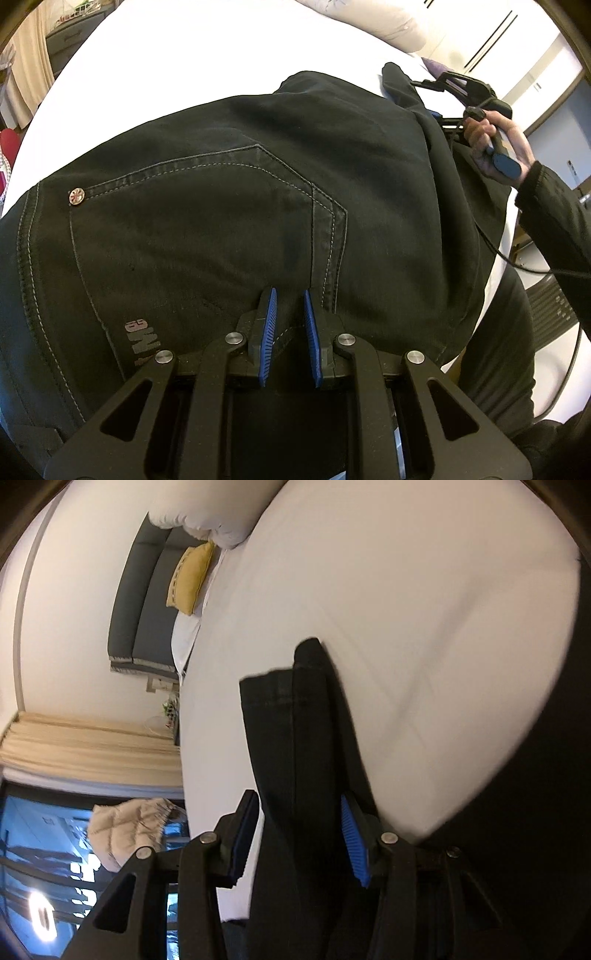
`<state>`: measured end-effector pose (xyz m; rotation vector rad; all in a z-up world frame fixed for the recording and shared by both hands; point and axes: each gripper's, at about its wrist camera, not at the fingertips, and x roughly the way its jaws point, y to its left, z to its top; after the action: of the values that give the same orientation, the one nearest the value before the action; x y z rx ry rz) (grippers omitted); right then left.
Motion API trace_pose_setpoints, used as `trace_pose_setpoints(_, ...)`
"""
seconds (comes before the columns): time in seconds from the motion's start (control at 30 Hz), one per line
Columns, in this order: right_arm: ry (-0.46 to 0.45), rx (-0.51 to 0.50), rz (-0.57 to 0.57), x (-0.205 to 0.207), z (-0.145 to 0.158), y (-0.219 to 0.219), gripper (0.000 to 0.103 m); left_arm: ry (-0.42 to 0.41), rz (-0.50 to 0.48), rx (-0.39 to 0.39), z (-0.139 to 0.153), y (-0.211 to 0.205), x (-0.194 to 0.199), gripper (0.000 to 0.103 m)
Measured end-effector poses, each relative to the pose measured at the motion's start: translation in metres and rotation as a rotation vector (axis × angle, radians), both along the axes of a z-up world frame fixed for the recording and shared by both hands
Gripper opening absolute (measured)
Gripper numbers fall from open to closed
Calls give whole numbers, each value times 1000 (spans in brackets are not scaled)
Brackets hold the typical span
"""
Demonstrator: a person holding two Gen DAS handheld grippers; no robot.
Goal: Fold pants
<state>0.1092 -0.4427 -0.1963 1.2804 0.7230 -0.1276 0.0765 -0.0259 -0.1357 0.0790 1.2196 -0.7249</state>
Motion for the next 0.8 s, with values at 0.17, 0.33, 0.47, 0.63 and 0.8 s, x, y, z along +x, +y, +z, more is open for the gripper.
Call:
trace_pose_setpoints(0.17,-26,24,-23,5,-4,-13,20,3,0,0,0,0,1,16)
trace_pose_setpoints(0.33,-87,-50,-57,-12,17,-17,6,-7,-8,21,2,-5,0,16)
trace_pose_setpoints(0.47,-163,-83,-172,-65,44,-35,5,-20,-11,34,3,-11,-3,16)
trace_pose_setpoints(0.63,-195,-156,-357,-174,63,-57,5,-26,-9,40,4,-15,-7,16)
trace_pose_setpoints(0.8,-111,-92,-541,-272,25,-64,5,-35,-10,56,7,-21,-11,16)
